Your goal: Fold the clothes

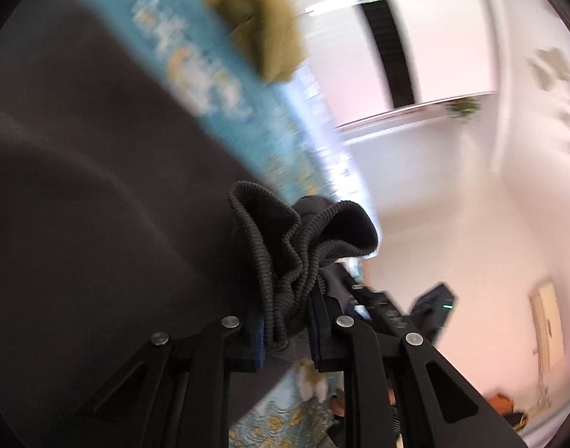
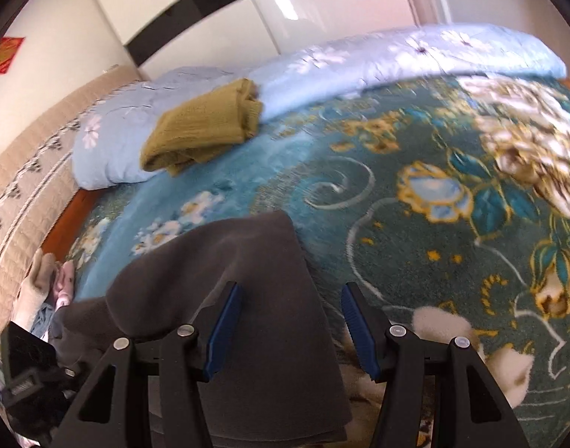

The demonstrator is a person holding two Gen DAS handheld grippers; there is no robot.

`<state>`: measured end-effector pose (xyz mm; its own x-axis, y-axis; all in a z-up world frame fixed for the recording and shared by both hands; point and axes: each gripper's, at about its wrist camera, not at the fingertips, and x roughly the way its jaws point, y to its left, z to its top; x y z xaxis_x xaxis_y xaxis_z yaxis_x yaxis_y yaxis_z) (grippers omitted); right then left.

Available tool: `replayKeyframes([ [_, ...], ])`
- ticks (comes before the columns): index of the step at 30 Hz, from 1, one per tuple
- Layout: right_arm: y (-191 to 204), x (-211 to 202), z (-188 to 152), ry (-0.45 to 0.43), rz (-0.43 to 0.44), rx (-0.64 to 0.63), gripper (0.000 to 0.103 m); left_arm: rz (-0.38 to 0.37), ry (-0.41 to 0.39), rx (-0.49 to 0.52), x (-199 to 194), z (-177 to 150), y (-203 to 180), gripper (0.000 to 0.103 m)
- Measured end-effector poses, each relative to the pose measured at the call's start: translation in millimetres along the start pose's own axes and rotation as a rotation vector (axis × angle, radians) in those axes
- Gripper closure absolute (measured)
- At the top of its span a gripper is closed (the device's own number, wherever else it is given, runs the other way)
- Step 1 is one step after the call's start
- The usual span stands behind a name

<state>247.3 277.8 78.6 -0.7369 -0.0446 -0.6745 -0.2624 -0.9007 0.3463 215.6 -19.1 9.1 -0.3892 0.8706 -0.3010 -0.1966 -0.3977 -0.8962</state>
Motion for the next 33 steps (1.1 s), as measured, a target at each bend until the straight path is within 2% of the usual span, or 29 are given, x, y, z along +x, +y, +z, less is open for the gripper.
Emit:
replayKeyframes([
  [2,15,-15,-1,-0.065,0.049,-0.077,0.043,0.028,-0.024,0.049,-16,0,-2,0.084],
  [4,34,-23,-5,-0.092,0.107,-0.163,0.043,0.075,-0.022,0.041,-24,-1,8,0.084],
  [7,55,-8,-18,0.001,0.121,-0.263,0.045,0.084,-0.014,-0.057,-27,-9,44,0.084],
  [8,62,-3,-22,0.032,0.119,-0.296,0.054,0.065,-0.014,-0.077,-29,-12,53,0.084],
  [9,66,3,-26,0.059,0.087,-0.325,0.068,0.050,-0.017,-0.072,-32,-14,55,0.084],
  [12,62,16,-30,0.118,0.000,-0.345,0.082,0.045,-0.011,-0.043,-36,-17,52,0.084],
  [16,54,37,-37,0.221,-0.021,-0.347,0.082,0.024,0.000,-0.043,-40,-19,54,0.083],
  [21,62,38,-42,0.202,-0.065,-0.430,0.082,0.026,0.008,-0.034,-42,-18,51,0.083],
  [24,55,39,-41,0.198,-0.041,-0.407,0.082,0.053,0.002,-0.008,-46,-4,45,0.081],
  [28,50,36,-39,0.186,0.000,-0.378,0.082,0.061,-0.097,0.025,-80,5,37,0.066],
  [30,52,36,-39,0.182,0.000,-0.385,0.079,0.055,-0.171,0.011,-111,7,38,0.048],
  [33,55,36,-41,0.174,-0.007,-0.398,0.079,0.092,-0.321,-0.035,-167,3,47,0.046],
])
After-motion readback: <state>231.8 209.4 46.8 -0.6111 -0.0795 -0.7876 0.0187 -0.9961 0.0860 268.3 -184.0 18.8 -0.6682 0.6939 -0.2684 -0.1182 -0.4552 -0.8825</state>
